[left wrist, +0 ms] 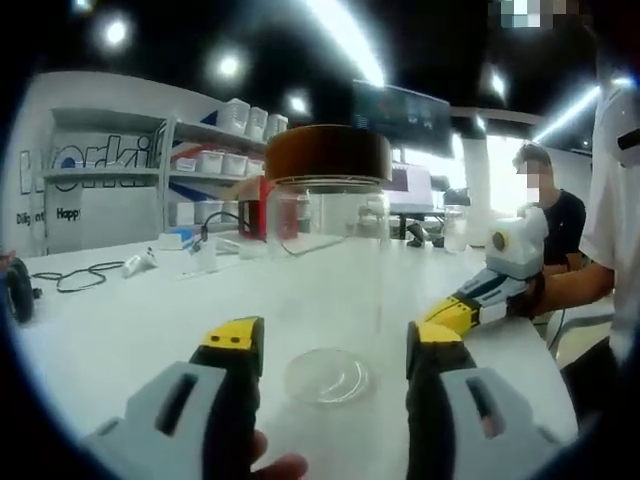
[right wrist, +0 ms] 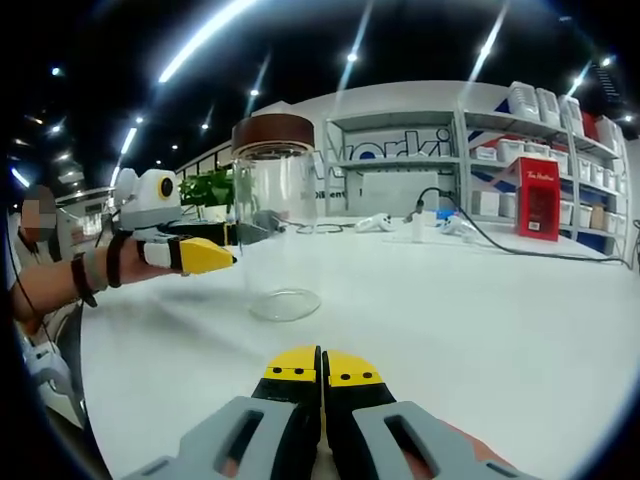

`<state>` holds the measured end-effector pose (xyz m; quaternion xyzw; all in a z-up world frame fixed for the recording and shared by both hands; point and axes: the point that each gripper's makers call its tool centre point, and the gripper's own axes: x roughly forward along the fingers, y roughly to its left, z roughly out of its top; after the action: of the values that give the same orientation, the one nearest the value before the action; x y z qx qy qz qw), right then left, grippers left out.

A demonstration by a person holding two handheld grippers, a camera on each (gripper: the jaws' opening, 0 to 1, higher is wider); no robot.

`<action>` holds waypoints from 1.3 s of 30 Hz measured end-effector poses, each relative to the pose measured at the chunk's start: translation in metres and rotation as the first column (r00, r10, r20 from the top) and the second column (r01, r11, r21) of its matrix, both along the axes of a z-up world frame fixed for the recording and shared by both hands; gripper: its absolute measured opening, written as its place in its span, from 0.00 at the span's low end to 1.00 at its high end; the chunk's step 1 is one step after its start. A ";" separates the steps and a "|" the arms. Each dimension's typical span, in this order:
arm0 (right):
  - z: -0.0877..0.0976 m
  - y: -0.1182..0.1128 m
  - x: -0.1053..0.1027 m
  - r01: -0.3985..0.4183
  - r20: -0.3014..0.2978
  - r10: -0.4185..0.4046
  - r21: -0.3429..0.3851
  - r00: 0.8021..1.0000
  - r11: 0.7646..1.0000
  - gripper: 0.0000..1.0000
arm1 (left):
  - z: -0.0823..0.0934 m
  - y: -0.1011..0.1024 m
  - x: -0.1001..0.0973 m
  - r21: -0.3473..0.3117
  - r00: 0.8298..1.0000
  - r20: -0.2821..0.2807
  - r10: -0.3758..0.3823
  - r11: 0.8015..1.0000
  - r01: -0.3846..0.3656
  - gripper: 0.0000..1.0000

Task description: Clamp the coffee can twist off the lid put the lid on the table pick up the lid cover the can tighten the lid

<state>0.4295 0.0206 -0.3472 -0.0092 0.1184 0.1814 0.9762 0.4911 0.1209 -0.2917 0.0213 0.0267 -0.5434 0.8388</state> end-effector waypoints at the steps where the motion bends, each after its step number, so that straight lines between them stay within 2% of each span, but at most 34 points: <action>1: 0.000 0.000 0.000 -0.001 0.000 0.001 -0.001 1.000 1.000 0.00 | 0.000 0.000 0.000 -0.007 1.000 -0.004 0.000 1.000 0.000 0.49; 16: -0.001 0.001 0.000 -0.006 -0.009 0.006 0.005 1.000 1.000 0.00 | -0.004 -0.004 0.001 -0.019 1.000 -0.018 -0.011 1.000 0.010 0.53; 39: -0.003 0.003 -0.001 -0.017 -0.014 0.017 -0.005 1.000 1.000 0.00 | -0.011 -0.013 0.007 -0.025 1.000 -0.006 -0.018 1.000 0.018 0.52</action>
<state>0.4285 0.0233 -0.3501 -0.0117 0.1255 0.1895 0.9738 0.4984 0.1082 -0.3030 0.0095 0.0225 -0.5512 0.8340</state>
